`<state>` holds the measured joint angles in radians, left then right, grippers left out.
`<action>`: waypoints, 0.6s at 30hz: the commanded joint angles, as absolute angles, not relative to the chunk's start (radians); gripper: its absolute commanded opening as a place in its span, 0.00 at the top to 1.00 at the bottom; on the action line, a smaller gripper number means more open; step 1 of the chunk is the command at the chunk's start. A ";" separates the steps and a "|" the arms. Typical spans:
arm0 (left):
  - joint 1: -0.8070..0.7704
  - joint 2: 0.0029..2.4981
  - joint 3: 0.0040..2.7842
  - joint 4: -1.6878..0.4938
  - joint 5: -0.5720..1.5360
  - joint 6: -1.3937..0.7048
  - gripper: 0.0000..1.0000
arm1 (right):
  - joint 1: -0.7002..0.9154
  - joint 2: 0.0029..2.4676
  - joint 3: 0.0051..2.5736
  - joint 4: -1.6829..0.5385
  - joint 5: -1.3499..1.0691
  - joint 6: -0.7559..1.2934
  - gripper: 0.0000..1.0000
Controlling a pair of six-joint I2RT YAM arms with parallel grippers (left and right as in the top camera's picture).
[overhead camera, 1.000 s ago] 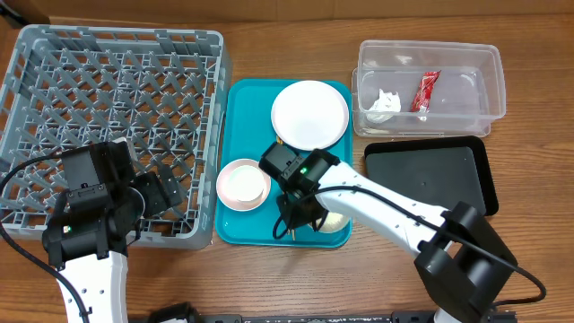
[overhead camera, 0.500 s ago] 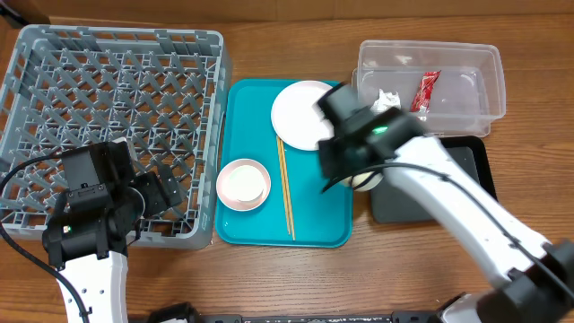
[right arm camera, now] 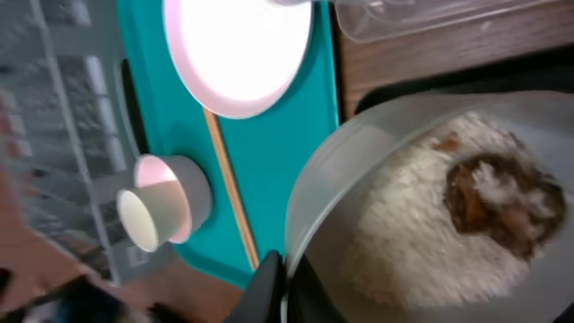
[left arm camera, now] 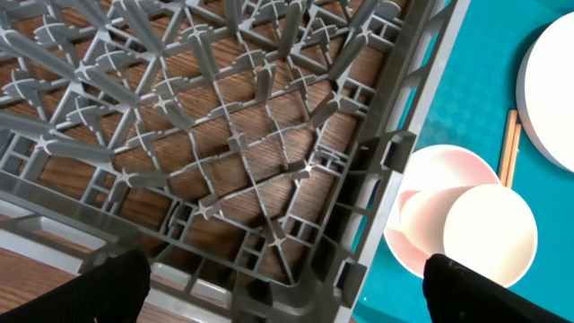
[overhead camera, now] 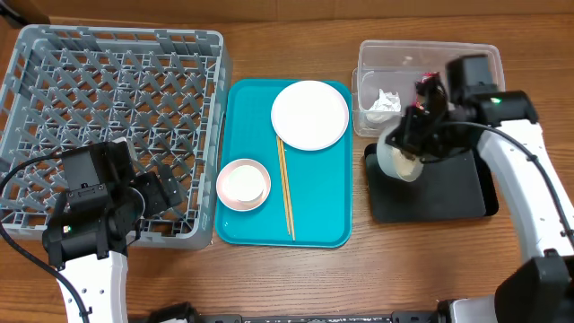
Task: Sort waste into correct bins and load items into the dishwasher
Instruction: 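Tip the rice bowl over the black tray to dump the food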
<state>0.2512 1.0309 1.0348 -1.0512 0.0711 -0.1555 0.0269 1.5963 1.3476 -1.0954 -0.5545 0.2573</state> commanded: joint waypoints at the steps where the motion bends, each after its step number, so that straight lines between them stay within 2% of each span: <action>1: 0.259 1.032 1.058 -1.049 0.079 -0.165 0.01 | -0.090 1.581 1.249 -1.018 -0.853 0.208 0.96; 10: 0.259 1.032 1.058 -1.049 0.079 -0.165 0.02 | -0.393 1.583 0.987 -0.767 -1.377 0.252 0.96; 18: 0.259 1.032 1.058 -1.050 0.079 -0.165 0.02 | -0.481 1.627 0.963 -0.726 -1.559 0.362 0.96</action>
